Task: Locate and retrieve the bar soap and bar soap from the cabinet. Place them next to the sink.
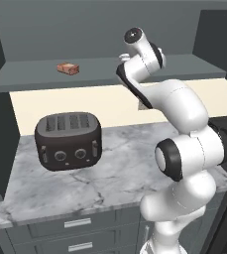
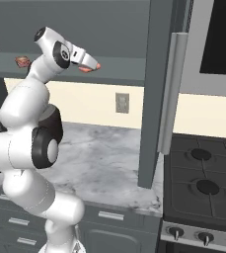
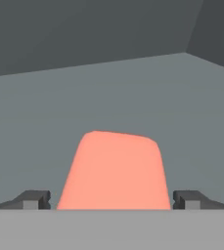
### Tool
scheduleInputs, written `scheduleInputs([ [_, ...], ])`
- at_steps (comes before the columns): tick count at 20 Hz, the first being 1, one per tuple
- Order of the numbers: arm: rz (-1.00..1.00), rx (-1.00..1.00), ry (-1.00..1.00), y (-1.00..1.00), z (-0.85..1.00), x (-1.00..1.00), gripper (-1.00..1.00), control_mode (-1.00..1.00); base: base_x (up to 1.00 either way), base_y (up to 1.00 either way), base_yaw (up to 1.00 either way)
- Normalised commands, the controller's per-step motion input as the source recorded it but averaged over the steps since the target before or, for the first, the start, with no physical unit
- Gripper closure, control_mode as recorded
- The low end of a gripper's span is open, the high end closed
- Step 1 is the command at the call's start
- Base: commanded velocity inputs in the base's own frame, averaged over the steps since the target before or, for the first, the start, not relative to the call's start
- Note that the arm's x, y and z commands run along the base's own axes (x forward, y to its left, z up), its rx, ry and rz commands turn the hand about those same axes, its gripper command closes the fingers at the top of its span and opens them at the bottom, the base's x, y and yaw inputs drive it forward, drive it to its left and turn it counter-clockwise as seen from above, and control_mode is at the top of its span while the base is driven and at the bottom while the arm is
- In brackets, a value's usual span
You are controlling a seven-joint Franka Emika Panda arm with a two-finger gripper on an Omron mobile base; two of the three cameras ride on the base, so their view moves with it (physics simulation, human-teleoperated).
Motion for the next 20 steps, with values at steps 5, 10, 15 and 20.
scheduleInputs([
  [5, 0.00, 0.00, 0.00, -0.01, -0.13, 0.00, 1.00, -1.00, 0.00, 0.00, 0.00],
  [10, 0.00, 0.01, 0.00, 0.00, 0.00, 0.00, 1.00, -1.00, 0.00, 0.00, 0.00],
  [15, -0.02, -0.01, 0.00, 0.01, 0.11, -0.06, 1.00, -1.00, 0.00, 0.00, 0.00],
  [20, -0.01, -0.03, 0.00, 0.11, 0.33, -0.10, 1.00, -1.00, 0.00, 0.00, 0.00],
])
